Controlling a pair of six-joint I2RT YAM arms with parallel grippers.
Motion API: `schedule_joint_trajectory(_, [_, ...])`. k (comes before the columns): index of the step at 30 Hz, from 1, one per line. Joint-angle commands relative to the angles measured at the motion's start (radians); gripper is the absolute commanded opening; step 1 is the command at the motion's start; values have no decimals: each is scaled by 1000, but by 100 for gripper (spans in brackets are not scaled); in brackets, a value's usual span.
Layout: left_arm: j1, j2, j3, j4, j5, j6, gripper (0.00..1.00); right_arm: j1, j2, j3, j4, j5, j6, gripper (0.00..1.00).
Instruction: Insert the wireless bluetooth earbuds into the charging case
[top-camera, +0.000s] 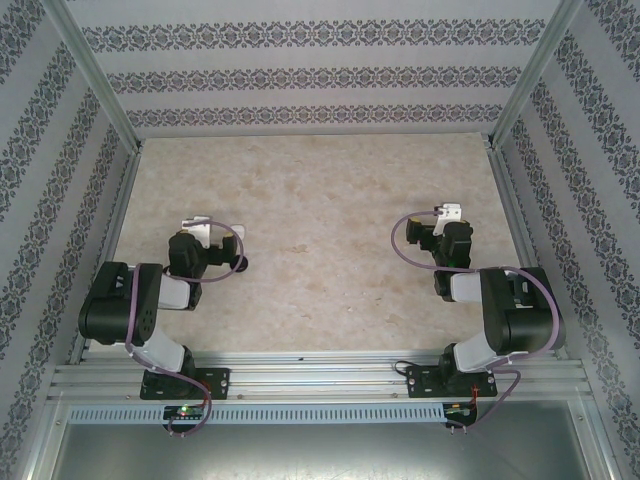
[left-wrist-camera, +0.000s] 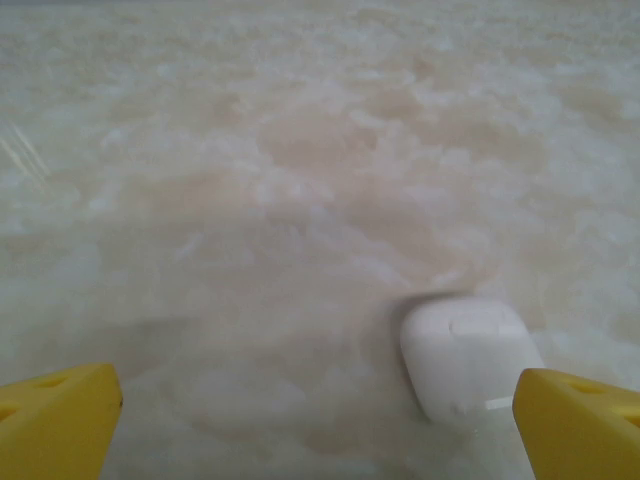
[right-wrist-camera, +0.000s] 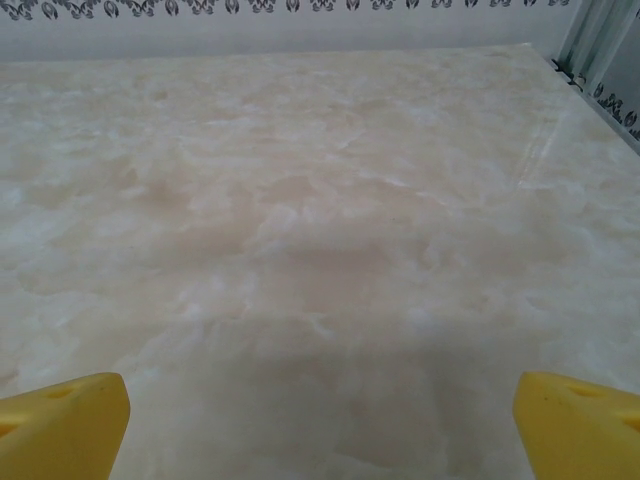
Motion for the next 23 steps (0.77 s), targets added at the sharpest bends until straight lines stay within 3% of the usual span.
schedule_joint_trajectory(1, [6, -3, 60, -29, -30, -22, 100, 6, -3, 21, 25, -12, -16, 98])
schedule_joint_trajectory(23, [5, -1, 52, -8, -20, -17, 100, 11, -3, 24, 19, -12, -22, 98])
